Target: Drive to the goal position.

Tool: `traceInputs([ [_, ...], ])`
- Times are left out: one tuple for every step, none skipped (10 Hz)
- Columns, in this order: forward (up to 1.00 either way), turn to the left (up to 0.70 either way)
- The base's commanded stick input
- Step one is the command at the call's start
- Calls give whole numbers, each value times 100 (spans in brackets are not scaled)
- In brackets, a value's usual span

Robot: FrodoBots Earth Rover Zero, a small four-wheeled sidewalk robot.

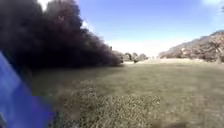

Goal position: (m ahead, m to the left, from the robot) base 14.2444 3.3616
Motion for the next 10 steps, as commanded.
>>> traceInputs([
  [0, 0],
  [0, 0],
  [0, 0],
  [0, 0],
  [0, 0],
  [70, 0],
  [70, 0],
  [70, 0],
  [70, 0],
  [70, 0],
])
